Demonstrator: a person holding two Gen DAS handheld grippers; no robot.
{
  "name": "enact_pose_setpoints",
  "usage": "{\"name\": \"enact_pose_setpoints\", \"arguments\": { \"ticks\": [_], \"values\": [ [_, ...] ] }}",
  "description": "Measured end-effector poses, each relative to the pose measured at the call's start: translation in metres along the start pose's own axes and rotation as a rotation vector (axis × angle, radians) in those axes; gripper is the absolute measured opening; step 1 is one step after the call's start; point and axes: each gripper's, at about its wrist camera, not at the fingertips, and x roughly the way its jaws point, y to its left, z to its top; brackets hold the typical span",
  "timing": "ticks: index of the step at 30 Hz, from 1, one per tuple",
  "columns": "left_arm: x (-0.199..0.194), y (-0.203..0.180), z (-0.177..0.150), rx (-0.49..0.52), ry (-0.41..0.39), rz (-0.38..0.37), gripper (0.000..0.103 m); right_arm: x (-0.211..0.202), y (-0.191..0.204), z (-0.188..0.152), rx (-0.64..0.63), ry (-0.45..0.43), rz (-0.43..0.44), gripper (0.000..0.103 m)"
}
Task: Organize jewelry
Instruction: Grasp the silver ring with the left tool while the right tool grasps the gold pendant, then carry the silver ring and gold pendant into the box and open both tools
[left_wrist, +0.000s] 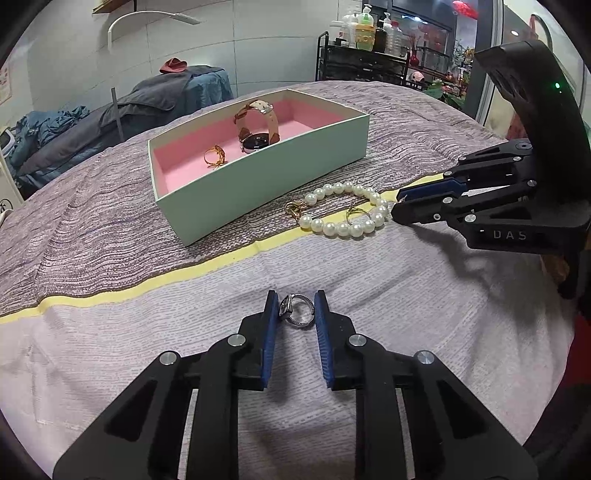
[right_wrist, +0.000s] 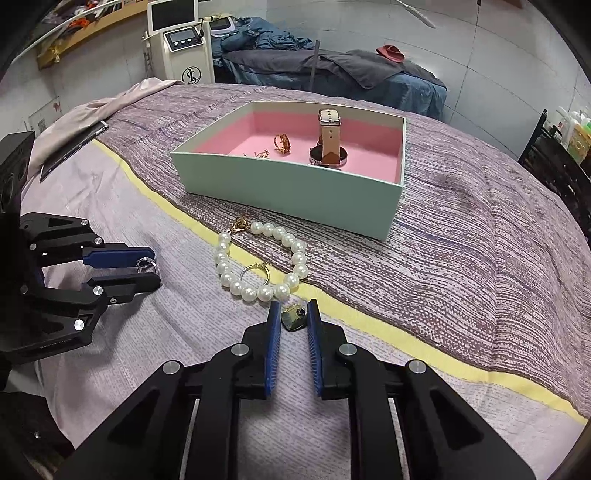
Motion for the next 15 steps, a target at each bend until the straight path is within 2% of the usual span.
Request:
{"name": "enact_pose_setpoints", "arguments": {
  "ticks": [9,15],
  "values": [
    [-0.01,-0.003,0.006,0.016,-0.029,-0.005,0.021,-0.014,-0.002,0.004,0.032,-0.041,0.022,0.014],
    [-0.017,-0.001,0.023,0.041,-0.06,0.005,0.021,-0.03,-0.003,0.021,0.047,-0.099,0.04,0.014]
  ]
}}
